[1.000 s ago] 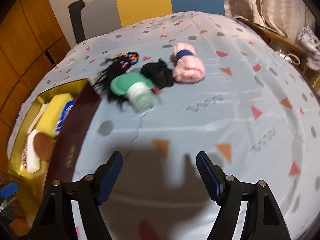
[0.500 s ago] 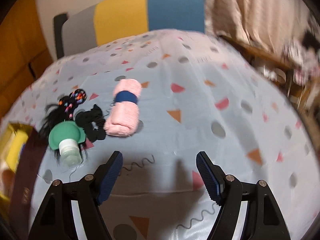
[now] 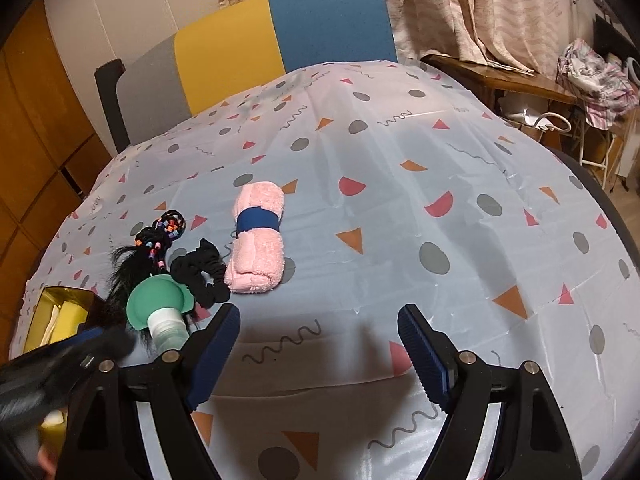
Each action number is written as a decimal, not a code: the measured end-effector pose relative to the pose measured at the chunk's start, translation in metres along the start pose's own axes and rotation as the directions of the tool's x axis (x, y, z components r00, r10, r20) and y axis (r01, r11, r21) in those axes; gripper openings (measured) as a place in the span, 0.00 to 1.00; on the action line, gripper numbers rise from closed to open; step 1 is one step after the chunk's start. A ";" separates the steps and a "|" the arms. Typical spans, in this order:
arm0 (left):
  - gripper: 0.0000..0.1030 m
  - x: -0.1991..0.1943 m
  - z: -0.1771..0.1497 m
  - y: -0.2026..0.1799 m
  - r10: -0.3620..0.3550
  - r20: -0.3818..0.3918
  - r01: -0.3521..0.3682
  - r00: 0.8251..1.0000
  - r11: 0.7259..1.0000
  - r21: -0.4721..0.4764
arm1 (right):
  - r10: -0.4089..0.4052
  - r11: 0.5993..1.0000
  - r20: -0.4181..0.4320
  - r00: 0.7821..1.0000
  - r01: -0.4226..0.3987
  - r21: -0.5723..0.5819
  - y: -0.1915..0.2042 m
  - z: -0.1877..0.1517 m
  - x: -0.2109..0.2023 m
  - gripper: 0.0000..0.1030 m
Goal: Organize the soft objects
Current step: 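Reach the left tool to the green-capped bottle and close on it, then grasp the pink rolled towel with the right tool while the left tool holds the green bottle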
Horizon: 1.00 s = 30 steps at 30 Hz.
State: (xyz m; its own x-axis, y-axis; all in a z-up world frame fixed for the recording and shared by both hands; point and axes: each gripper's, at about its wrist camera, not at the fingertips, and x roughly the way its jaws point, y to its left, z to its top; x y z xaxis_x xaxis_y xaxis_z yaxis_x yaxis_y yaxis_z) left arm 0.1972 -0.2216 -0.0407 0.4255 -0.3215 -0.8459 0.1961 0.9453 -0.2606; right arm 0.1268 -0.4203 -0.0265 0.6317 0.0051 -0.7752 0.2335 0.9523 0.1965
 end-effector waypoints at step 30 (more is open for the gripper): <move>0.57 0.009 -0.081 -0.020 -0.084 -0.001 0.083 0.996 0.974 0.209 | 0.002 0.996 -0.050 0.999 0.003 0.093 -0.015 0.000 0.005 0.79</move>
State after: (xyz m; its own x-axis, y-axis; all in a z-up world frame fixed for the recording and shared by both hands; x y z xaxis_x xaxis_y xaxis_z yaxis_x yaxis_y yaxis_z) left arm 0.1253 -0.2389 -0.0809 0.4064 -0.4000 -0.8215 0.4110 0.8830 -0.2266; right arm 0.1265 -0.4350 -0.0330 0.5947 0.0217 -0.8037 0.3030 0.9198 0.2491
